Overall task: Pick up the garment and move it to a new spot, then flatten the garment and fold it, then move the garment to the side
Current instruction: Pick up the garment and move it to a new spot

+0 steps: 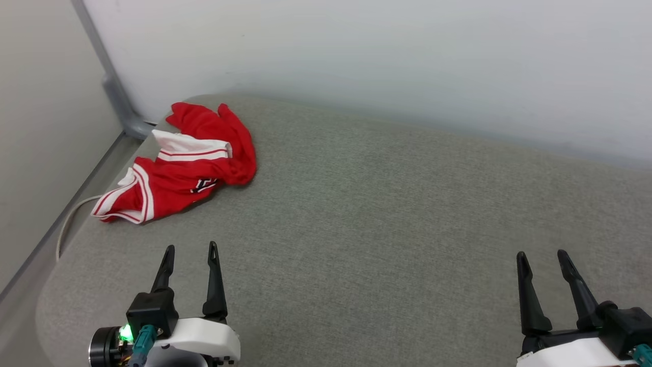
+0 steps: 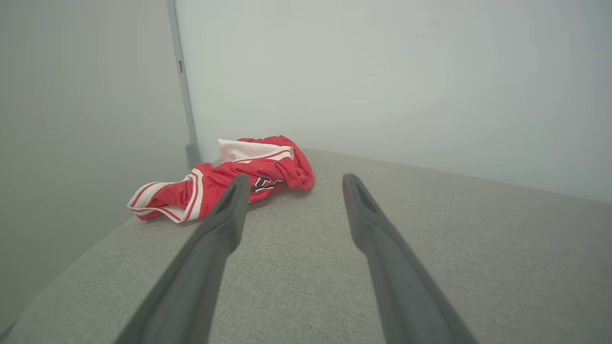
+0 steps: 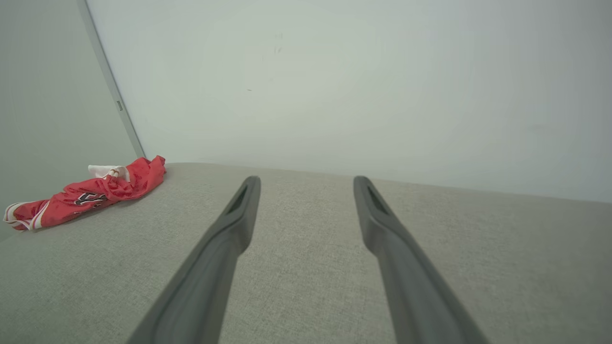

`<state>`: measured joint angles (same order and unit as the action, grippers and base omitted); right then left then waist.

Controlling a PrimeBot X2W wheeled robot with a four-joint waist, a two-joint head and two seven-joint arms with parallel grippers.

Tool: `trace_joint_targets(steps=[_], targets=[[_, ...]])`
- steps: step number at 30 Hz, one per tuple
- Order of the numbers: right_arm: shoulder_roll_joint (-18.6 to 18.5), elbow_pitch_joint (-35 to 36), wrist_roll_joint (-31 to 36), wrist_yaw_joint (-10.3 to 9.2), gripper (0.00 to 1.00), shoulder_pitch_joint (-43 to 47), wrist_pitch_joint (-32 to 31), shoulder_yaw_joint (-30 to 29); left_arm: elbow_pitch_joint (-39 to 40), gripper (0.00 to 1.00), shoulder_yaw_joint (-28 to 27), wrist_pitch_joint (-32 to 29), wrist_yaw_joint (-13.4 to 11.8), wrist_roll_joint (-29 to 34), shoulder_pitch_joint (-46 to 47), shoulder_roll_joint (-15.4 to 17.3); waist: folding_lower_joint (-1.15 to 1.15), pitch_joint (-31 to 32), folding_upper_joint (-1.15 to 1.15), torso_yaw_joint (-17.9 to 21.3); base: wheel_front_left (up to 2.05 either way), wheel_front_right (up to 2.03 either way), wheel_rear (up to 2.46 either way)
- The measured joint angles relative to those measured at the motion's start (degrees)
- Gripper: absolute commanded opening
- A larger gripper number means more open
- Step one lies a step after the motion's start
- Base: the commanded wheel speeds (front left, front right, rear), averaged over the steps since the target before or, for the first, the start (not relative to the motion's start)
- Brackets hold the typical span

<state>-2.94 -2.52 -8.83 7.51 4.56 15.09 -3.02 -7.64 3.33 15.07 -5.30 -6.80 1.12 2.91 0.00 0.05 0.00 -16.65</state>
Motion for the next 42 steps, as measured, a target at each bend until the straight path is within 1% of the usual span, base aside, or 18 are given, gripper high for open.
trace_joint_targets(steps=[10, 16, 21, 27, 30, 33, 37, 42], targets=[[0.00, 0.29, 0.68, 0.00, 1.00, 0.00, 0.00, 0.94, -0.04, 1.00, -1.63, 0.00, -0.27, -0.88, -0.51, 0.00, 0.00, -0.14, 0.00, -6.82, 0.00, 0.00, 0.00], [0.00, 0.31, 0.90, 0.00, 1.00, 0.01, 0.00, 1.16, -0.22, 1.00, -2.22, 0.00, -0.33, -1.53, -0.88, 0.02, 0.00, -0.29, 0.00, -10.19, 0.00, 0.00, 0.00], [0.00, 0.27, 1.19, 0.00, 1.00, -0.15, 0.00, 1.22, -0.41, 1.00, -2.69, 0.00, -0.33, -1.89, -0.93, 0.02, 0.00, -0.50, 0.00, -11.56, 0.00, 0.00, 0.00], [0.00, 0.22, 1.27, 0.00, 1.00, -0.29, 0.00, 1.76, -0.69, 1.00, -3.32, 0.00, -0.23, -2.10, -0.91, 0.01, 0.00, -0.87, 0.00, -11.34, 0.00, 0.00, 0.00], [0.00, 0.38, 1.68, 0.00, 1.00, -0.74, 0.00, 1.90, -1.35, 1.00, -3.89, 0.00, 0.88, -1.53, 0.56, 0.00, 0.00, -1.56, 0.00, -10.75, 0.00, 0.00, 0.00], [0.00, 0.76, 2.61, 0.00, 1.00, -1.46, 0.00, 1.96, -2.13, 1.00, -5.81, 0.00, 2.56, -1.46, 4.84, 0.10, 0.00, -2.73, 0.00, -9.98, 0.00, 0.00, 0.00], [0.01, 2.05, 4.47, 0.00, 1.00, -3.43, 0.00, 2.27, -3.28, 1.00, -9.11, 0.01, 4.91, -0.94, 11.98, 2.09, 0.00, -5.14, 0.00, -8.62, 0.00, 0.00, 0.00], [0.01, 4.11, 7.00, 0.00, 1.00, -6.74, 0.00, 2.38, -5.41, 1.00, -13.19, 0.01, 8.02, -2.29, 21.71, 3.64, 0.00, -9.71, 0.00, -6.63, 0.00, 0.00, 0.00]])
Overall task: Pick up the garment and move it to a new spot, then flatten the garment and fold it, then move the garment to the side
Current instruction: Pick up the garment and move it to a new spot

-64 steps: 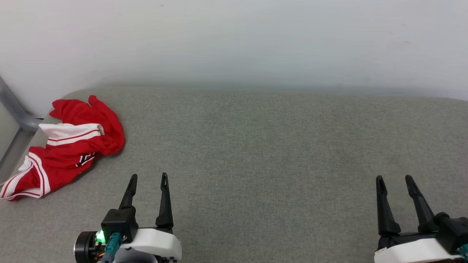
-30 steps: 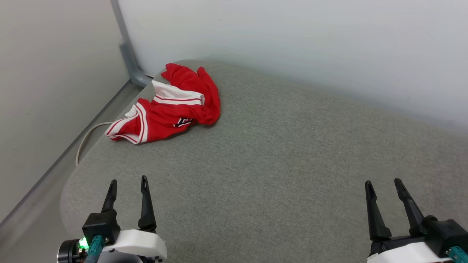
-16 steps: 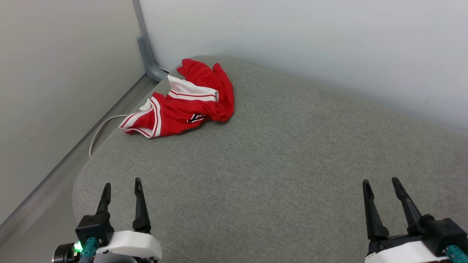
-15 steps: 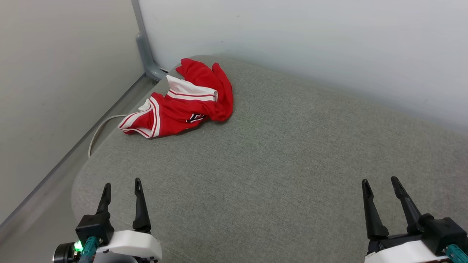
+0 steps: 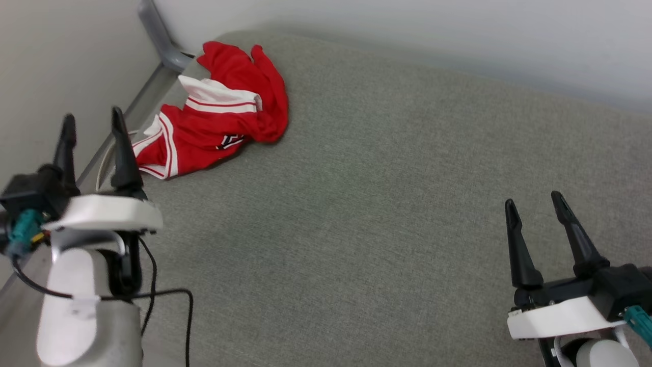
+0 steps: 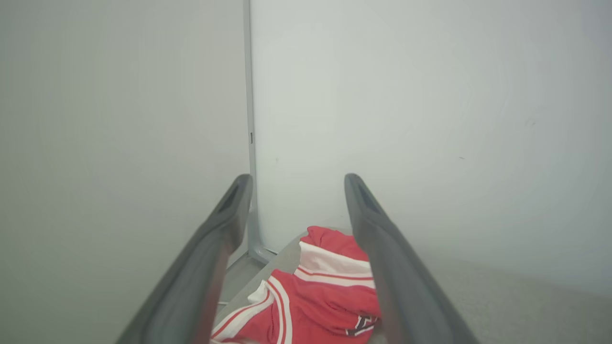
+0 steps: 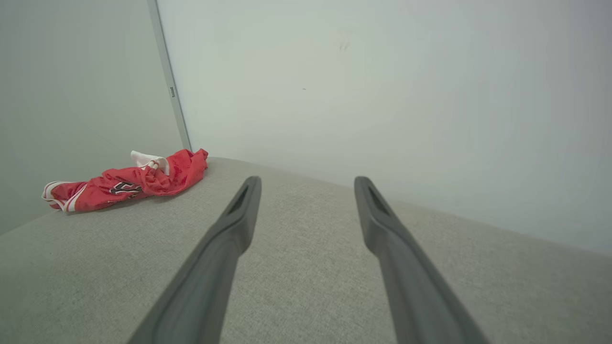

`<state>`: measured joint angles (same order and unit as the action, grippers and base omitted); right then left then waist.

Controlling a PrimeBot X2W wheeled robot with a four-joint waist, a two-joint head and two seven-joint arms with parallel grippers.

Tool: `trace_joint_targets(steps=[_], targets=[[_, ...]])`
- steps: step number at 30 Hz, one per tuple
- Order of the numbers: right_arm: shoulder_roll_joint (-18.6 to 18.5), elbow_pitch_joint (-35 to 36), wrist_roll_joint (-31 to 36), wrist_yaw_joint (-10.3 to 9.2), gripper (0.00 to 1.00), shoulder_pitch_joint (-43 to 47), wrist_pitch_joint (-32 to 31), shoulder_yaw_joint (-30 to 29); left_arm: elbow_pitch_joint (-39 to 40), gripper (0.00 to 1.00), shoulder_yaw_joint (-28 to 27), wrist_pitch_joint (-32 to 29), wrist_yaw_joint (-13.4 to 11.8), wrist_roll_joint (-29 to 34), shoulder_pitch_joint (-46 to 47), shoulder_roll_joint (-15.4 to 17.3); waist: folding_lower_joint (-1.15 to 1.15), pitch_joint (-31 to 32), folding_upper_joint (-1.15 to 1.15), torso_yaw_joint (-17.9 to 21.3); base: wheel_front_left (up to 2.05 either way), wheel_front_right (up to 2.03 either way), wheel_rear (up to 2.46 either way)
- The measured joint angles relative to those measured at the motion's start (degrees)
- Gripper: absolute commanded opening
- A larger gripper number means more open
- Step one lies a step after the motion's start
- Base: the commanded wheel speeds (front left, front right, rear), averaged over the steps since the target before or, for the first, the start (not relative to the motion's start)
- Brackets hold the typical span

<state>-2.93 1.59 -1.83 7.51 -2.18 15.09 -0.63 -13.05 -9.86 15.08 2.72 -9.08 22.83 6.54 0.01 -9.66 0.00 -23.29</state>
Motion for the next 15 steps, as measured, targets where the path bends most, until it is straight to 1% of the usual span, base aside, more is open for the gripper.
trace_joint_targets(steps=[4, 7, 12, 15], targets=[[-0.38, 1.89, 0.90, 0.00, 1.00, -2.45, 0.00, 0.42, -2.10, 1.00, -2.27, 0.00, 1.86, -1.15, 7.92, 1.81, 0.00, -4.31, 0.00, 1.67, 0.00, 0.00, 0.00], [-0.68, 3.28, 1.13, 0.00, 1.00, -4.09, 0.00, 0.54, -3.99, 1.00, -2.76, 0.00, 3.14, -1.45, 12.71, 3.90, 0.01, -7.40, 0.00, 3.12, 0.00, 0.00, 0.00], [-0.90, 5.24, 1.43, 0.00, 1.00, -6.28, 0.00, 0.67, -11.17, 1.00, -0.48, -0.44, 4.35, -3.15, 20.25, 8.78, 0.02, -11.85, 0.00, 5.81, 0.00, 0.00, 0.00], [-1.05, 5.92, 1.51, 0.00, 1.00, -6.74, 0.00, 0.53, -15.68, 1.00, 1.86, -4.22, 4.61, -5.53, 24.78, 11.35, 0.02, -13.83, 0.00, 7.42, 0.00, 0.00, 0.00]])
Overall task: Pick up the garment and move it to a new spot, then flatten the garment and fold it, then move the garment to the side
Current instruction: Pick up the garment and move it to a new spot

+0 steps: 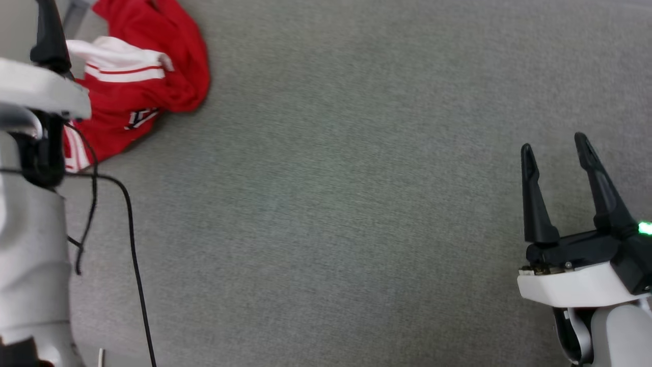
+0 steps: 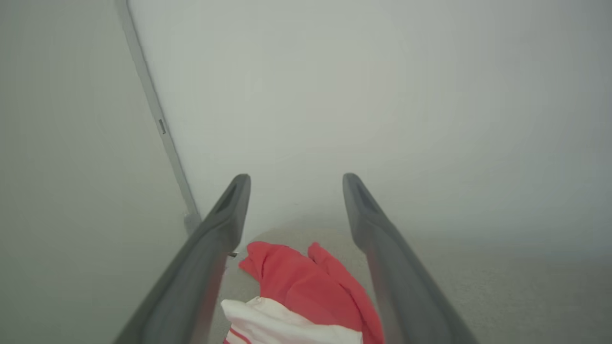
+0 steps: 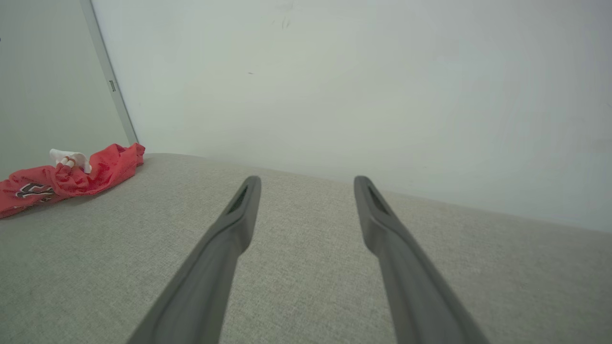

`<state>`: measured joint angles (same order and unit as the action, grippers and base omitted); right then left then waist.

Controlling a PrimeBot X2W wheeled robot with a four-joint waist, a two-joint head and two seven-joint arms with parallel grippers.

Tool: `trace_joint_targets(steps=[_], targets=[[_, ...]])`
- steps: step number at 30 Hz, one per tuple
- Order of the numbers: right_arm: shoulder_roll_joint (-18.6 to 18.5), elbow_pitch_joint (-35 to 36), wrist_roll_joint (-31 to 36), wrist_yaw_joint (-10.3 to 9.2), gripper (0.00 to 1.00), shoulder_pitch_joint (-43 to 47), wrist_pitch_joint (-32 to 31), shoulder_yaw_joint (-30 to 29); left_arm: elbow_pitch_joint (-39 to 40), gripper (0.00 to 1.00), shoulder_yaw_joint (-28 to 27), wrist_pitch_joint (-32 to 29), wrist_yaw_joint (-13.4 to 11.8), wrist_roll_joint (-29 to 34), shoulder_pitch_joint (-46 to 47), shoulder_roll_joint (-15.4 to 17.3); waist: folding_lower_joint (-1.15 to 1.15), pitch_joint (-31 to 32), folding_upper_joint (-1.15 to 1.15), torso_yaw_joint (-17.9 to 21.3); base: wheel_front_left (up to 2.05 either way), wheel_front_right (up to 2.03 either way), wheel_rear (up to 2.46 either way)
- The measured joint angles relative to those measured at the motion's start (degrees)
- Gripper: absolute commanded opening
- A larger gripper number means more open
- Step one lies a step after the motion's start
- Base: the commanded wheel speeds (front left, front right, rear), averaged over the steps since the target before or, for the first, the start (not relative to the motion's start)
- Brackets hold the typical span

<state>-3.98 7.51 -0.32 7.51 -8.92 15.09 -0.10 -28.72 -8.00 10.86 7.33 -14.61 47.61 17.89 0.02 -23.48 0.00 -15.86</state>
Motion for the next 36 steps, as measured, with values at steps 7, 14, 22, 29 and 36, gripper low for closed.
trace_joint_targets(steps=[7, 14, 22, 29, 36], targets=[[-0.25, 1.35, 0.27, 0.00, 1.00, -1.48, 0.00, -0.42, -7.02, 1.00, 9.57, -16.12, 0.07, -9.70, 6.56, 7.17, 0.00, -3.26, 0.00, 3.30, 0.00, 0.00, 0.00], [-0.38, 1.77, 0.32, 0.00, 1.00, -2.02, 0.00, -0.57, -11.63, 1.00, 16.37, -34.95, 0.07, -18.02, 8.11, 11.65, -0.01, -5.28, 0.00, 5.69, 0.00, 0.00, 0.00], [-0.49, 2.03, 0.31, 0.00, 1.00, -3.05, 0.00, -0.55, -15.79, 1.00, 20.97, -45.53, 0.07, -21.45, 8.70, 13.50, -0.01, -7.88, 0.00, 7.41, 0.00, 0.00, 0.00], [-0.47, 2.20, 0.32, 0.00, 1.00, -3.80, 0.00, -1.21, -16.11, 1.00, 26.06, -49.53, 0.00, -24.26, 9.31, 15.00, -0.02, -9.66, 0.00, 8.13, 0.00, 0.00, 0.00], [-0.31, 1.14, -0.22, 0.00, 1.00, -4.09, 0.00, -1.08, -16.15, 0.00, 30.63, -42.75, 0.05, -23.99, 9.59, 17.14, -0.02, -7.77, 0.00, 7.71, 0.00, 0.00, 0.00]])
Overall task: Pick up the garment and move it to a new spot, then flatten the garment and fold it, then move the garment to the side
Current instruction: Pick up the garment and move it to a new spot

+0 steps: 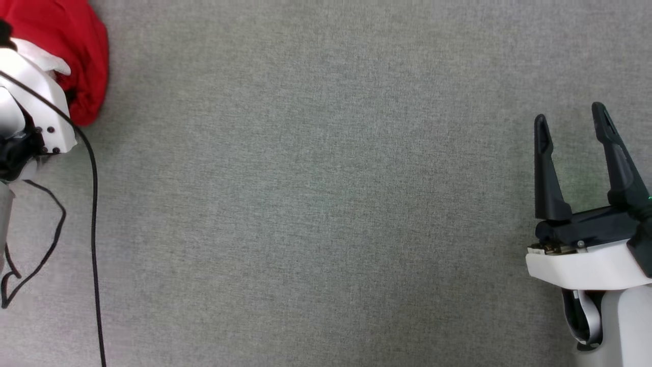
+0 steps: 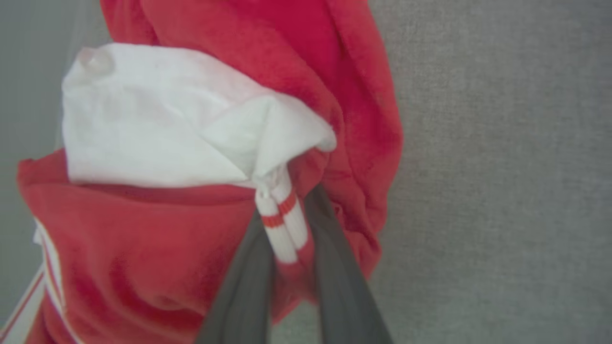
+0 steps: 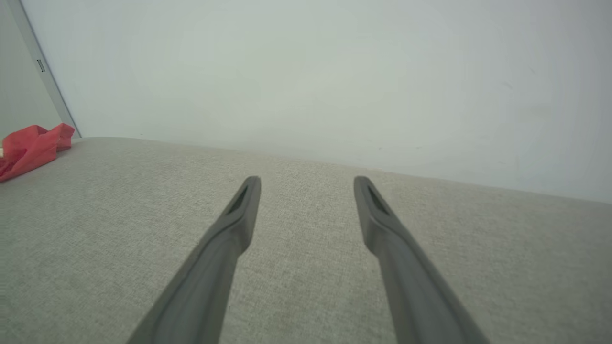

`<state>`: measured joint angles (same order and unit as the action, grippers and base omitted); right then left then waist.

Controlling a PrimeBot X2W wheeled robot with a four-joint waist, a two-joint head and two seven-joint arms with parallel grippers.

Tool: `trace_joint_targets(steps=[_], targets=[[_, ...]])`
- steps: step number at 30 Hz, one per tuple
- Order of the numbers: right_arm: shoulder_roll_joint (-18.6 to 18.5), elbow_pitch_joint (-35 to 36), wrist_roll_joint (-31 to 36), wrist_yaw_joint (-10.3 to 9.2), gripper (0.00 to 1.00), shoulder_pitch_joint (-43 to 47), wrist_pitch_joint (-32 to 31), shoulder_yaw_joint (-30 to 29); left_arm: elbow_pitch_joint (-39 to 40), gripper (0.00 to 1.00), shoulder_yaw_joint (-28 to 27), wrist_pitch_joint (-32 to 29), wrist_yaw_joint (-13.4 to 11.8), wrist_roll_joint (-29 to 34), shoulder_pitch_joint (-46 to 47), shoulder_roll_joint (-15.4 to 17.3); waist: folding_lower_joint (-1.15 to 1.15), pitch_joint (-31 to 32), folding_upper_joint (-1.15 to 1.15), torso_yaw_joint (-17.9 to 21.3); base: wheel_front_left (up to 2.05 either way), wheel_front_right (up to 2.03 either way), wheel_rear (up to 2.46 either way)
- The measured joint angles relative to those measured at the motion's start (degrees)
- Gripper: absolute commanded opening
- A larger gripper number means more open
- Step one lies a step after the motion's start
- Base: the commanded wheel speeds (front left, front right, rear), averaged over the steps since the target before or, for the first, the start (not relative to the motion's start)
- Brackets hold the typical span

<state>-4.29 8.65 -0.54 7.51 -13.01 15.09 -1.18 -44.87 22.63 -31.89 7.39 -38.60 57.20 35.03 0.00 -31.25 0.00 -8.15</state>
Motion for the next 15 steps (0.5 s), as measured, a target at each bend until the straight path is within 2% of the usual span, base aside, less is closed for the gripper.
trace_joint_targets(steps=[5, 11, 15], targets=[[0.38, -1.14, -0.57, 0.00, 1.00, 0.25, 0.00, 0.26, 1.79, 0.00, 3.04, 8.57, 0.00, 0.88, 2.75, 1.53, 0.00, 3.09, 0.00, -0.27, 0.00, 0.00, 0.00], [0.91, -2.15, -1.38, 0.00, 1.00, 1.60, 0.00, 0.21, 5.55, 0.00, 9.23, 14.10, 0.01, 1.87, 5.43, 1.71, 0.00, 7.57, 0.00, -0.32, 0.00, 0.00, 0.00], [1.14, -2.50, -1.85, 0.00, 1.00, 2.42, 0.00, 0.29, 8.51, 0.00, 13.06, 16.55, 0.01, 2.83, 7.64, 0.65, -0.01, 10.00, 0.00, 0.20, 0.00, 0.00, 0.00]])
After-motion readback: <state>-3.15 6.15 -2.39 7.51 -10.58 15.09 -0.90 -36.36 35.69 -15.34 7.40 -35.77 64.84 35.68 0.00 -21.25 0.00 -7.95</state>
